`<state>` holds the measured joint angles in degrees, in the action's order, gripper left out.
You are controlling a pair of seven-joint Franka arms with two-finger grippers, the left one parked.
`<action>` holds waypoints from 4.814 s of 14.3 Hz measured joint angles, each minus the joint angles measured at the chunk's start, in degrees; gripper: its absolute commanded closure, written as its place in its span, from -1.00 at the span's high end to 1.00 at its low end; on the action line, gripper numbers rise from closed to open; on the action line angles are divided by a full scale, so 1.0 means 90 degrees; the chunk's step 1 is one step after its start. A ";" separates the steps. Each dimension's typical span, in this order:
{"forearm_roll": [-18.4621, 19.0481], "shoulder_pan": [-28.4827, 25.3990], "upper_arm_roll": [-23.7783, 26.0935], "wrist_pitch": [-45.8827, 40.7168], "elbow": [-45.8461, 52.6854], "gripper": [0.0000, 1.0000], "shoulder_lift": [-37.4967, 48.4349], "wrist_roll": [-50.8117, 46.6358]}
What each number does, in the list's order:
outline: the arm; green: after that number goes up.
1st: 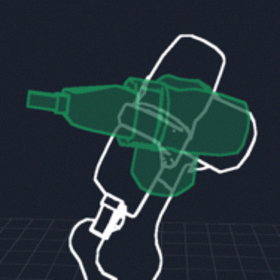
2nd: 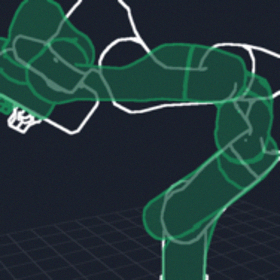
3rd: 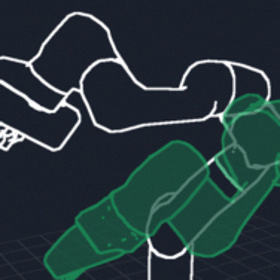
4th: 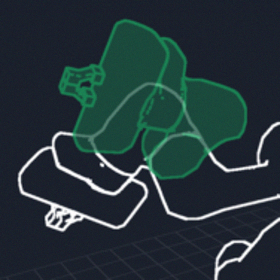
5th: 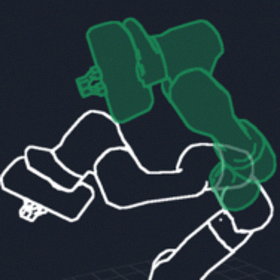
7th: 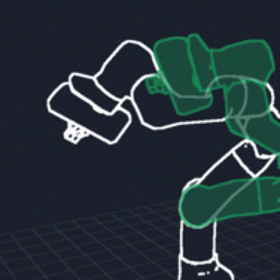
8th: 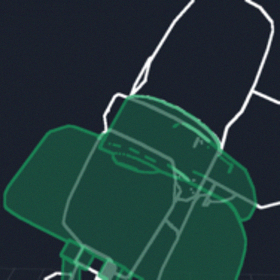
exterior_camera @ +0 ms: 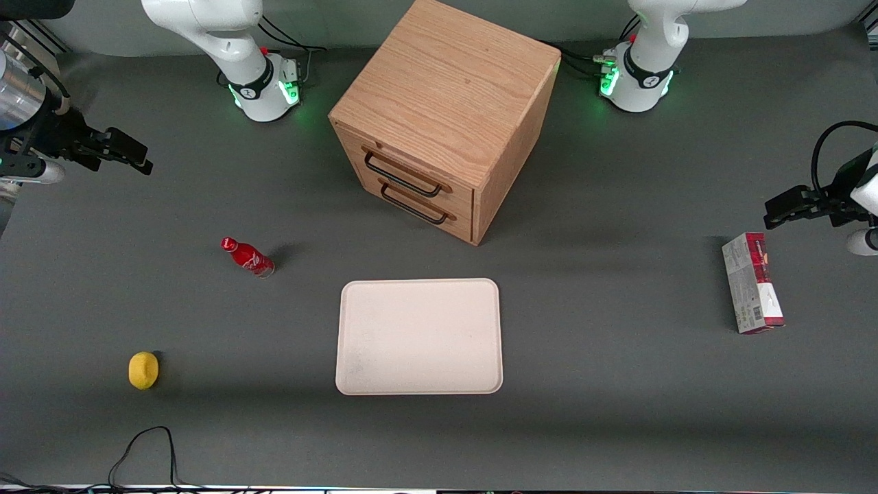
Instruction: Open upper drawer
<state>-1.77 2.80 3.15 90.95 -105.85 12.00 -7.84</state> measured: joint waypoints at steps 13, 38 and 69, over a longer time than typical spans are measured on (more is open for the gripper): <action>-0.0003 -0.0460 0.2529 -0.0609 0.1799 1.00 -0.1107 0.0269; -0.0817 -0.0649 0.3611 0.1391 0.1238 1.00 -0.3207 0.3505; 0.0269 -0.0648 0.2611 0.2788 0.1284 1.00 -0.4003 0.3746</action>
<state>0.65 -3.03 26.65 116.04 -94.29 -24.03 25.88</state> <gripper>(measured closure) 0.000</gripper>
